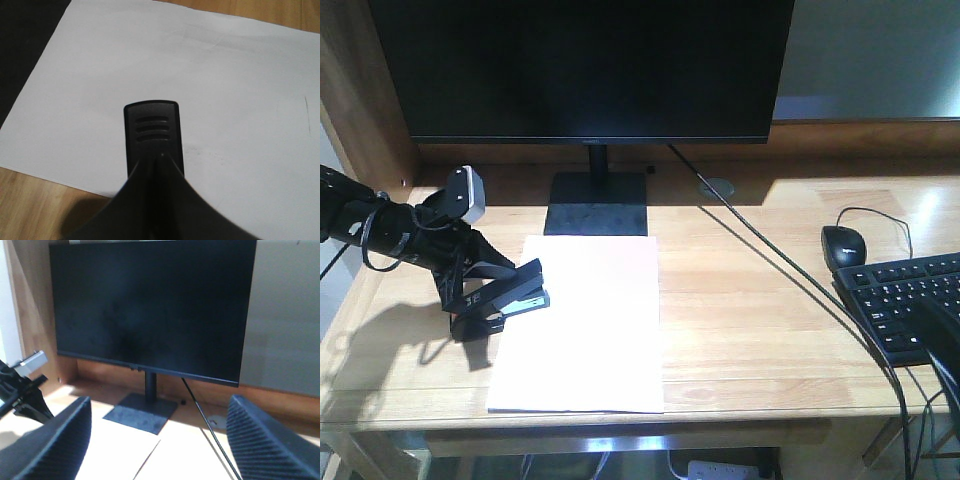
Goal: Grab stapler and paper to desk for stapling
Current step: 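Withdraw the right gripper away from the paper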
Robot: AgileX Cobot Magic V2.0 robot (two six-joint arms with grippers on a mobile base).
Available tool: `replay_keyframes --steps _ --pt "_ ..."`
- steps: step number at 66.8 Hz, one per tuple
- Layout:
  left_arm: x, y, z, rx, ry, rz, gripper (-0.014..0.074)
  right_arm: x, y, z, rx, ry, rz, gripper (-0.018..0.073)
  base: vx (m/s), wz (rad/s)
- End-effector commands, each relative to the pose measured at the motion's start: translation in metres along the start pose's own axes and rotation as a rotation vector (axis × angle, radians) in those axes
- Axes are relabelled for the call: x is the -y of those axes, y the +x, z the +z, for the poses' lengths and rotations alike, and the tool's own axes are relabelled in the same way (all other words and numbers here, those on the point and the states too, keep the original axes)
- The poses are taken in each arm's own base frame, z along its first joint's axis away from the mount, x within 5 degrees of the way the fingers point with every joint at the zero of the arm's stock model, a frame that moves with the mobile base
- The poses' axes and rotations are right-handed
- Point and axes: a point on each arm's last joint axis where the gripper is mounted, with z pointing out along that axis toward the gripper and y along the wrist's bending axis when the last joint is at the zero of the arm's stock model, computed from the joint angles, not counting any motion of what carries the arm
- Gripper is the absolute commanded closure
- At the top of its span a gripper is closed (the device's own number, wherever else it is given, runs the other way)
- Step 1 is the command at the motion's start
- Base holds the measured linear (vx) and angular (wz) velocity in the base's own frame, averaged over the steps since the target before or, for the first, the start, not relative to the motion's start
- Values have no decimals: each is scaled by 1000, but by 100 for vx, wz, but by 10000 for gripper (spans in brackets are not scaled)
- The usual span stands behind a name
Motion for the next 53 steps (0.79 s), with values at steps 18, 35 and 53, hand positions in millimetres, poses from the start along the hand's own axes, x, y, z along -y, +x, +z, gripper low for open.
replay_keyframes --steps 18,35,53 --pt "-1 -26 -17 67 -37 31 603 -2 4 -25 147 -30 -7 31 0 0" --pt "-1 -26 -17 67 -37 31 603 -2 4 -25 147 -30 -8 31 0 0" --pt "-1 -26 -17 67 -37 31 603 -2 4 -25 147 -30 -8 31 0 0"
